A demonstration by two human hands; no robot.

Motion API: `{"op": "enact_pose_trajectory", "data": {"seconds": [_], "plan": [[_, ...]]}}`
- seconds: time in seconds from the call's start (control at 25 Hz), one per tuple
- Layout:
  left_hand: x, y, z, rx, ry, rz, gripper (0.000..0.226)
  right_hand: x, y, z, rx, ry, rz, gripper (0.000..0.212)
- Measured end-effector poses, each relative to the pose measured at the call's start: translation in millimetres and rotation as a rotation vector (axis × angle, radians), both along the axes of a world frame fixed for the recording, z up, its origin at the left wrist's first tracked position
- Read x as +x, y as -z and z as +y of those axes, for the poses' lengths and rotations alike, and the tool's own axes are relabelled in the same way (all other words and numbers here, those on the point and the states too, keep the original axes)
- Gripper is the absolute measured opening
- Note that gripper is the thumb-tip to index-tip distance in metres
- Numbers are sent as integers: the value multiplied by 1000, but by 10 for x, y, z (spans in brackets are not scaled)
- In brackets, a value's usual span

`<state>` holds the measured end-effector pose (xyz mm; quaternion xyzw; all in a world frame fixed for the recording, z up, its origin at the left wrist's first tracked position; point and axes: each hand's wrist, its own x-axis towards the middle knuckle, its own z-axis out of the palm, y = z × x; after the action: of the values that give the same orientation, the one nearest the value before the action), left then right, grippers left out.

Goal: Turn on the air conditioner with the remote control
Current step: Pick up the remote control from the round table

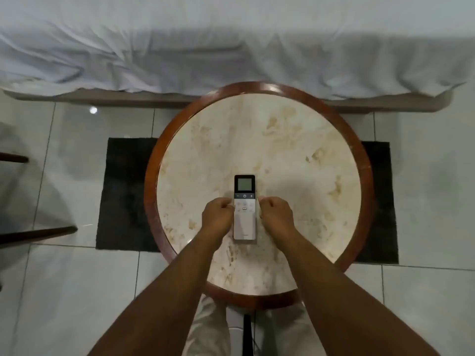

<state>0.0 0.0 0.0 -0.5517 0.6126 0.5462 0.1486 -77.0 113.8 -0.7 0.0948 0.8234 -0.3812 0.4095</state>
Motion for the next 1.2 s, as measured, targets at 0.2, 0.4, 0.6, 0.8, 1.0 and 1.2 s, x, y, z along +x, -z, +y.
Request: {"op": "enact_pose_trajectory", "data": {"seconds": [0.2, 0.4, 0.6, 0.8, 1.0, 1.2], "plan": [[-70, 224, 71, -67, -40, 16, 22, 63, 221, -171, 42, 54, 16, 32], [-11, 113, 57, 19, -34, 75, 16, 60, 180, -139, 13, 127, -35, 38], [-121, -497, 29, 36, 46, 189, 16, -58, -404, -39, -73, 103, -34, 44], [-360, -1274, 79, 85, 147, 296, 16, -287, -1188, 95, -166, 74, 40, 29], [-770, -2419, 103, -172, 384, 446, 26, -626, -2411, 415, -301, 247, 191, 26], [-1395, -3617, 125, -575, 683, 643, 41, -1127, -3837, 853, -409, 380, 463, 30]]}}
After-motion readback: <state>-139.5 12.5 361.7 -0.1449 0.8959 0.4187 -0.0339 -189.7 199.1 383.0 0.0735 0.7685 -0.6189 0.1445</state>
